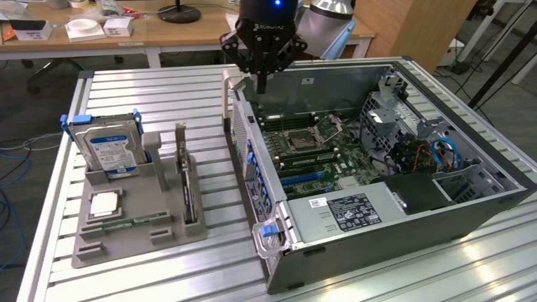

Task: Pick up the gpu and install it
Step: 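Reach for the gpu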

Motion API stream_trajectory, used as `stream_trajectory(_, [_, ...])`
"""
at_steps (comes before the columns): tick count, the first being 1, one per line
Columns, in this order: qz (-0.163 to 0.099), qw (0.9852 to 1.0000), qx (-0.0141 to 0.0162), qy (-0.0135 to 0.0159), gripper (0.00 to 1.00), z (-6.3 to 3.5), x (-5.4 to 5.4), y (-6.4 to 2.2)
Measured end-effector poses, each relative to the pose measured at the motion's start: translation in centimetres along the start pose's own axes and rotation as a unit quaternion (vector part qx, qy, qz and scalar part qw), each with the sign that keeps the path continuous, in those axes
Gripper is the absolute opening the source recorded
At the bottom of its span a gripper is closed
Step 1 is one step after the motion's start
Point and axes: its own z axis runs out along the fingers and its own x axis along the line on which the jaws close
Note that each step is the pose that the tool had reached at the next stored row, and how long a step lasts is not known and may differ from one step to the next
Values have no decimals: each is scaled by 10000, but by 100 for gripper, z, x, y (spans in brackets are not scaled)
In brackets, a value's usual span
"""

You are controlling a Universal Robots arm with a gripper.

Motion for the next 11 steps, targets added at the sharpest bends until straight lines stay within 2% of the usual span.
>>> stream_trajectory(11, [-20, 10000, 0, 1, 11, 0, 66, -4])
